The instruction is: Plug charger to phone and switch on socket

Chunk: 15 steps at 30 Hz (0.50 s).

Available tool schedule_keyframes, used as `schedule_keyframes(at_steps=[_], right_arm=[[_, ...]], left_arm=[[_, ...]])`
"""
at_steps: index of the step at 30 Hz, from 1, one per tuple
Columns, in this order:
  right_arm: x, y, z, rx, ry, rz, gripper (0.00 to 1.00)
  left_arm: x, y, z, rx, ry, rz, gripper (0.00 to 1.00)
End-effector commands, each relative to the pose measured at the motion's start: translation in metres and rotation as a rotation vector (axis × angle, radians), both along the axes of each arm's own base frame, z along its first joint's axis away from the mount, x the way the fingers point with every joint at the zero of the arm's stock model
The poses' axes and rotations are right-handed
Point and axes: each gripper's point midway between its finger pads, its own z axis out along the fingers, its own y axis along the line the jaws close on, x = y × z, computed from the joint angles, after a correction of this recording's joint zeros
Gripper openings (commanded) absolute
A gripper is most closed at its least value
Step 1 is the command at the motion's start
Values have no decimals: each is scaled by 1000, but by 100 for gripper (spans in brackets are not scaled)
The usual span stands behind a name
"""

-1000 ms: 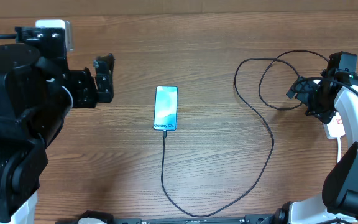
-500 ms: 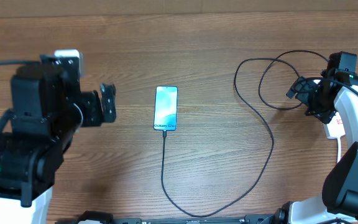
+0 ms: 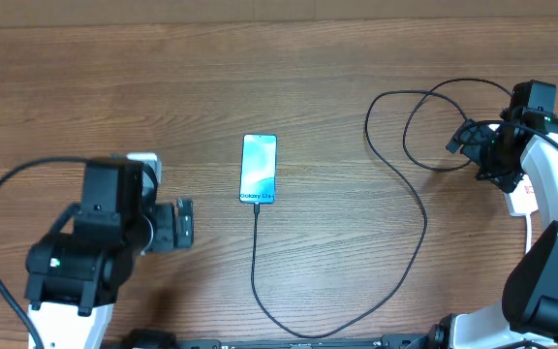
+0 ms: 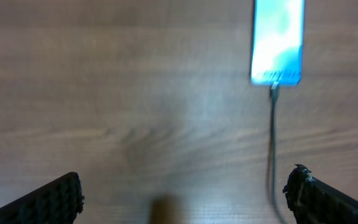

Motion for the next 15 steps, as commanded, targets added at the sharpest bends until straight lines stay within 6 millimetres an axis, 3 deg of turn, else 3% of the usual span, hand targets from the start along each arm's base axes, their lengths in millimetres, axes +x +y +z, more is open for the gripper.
schedule_keyframes(at_steps=[1,12,15], right_arm=[[1,2,1,-1,-5,8,100],[1,2,1,-1,-6,8,100],[1,2,1,-1,-6,8,100]], left_arm=[[-17,5,-25,14,45,12,100],[-42,9,-101,22,99,12,100],[-41,7,-102,8,73,6,100]])
